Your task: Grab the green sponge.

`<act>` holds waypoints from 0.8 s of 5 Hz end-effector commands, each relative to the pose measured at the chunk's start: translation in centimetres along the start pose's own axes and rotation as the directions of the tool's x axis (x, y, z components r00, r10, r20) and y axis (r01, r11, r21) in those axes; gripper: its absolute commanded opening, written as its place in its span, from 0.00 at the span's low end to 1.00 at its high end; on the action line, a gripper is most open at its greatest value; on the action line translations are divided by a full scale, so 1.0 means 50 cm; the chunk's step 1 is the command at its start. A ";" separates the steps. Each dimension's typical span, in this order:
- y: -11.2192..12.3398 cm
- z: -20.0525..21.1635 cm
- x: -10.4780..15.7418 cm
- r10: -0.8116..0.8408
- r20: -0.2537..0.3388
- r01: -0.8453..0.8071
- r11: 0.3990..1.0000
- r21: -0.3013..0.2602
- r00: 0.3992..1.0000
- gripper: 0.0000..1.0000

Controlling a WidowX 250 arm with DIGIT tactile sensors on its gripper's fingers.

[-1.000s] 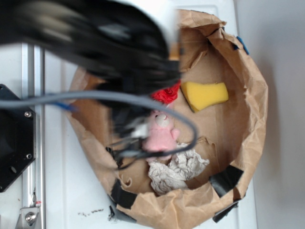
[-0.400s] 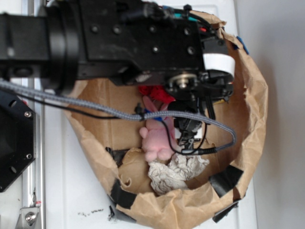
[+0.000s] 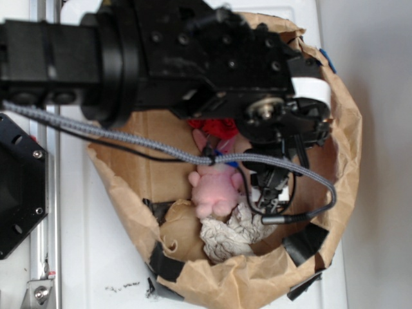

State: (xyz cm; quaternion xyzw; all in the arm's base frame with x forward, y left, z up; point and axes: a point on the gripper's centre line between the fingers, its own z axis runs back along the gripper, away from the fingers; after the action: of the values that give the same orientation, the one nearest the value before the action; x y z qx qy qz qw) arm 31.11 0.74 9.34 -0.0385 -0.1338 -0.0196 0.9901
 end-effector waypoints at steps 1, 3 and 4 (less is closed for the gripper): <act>0.008 -0.014 0.042 -0.021 0.084 0.017 0.998 0.054 0.996 1.00; 0.015 -0.080 0.039 -0.061 0.037 0.058 0.997 0.059 0.997 1.00; 0.012 -0.093 0.030 -0.081 0.022 0.080 0.994 0.074 0.996 1.00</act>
State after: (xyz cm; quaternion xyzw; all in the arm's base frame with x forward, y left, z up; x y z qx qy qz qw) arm 33.05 1.85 4.23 0.0020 -0.1292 -0.0429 0.9907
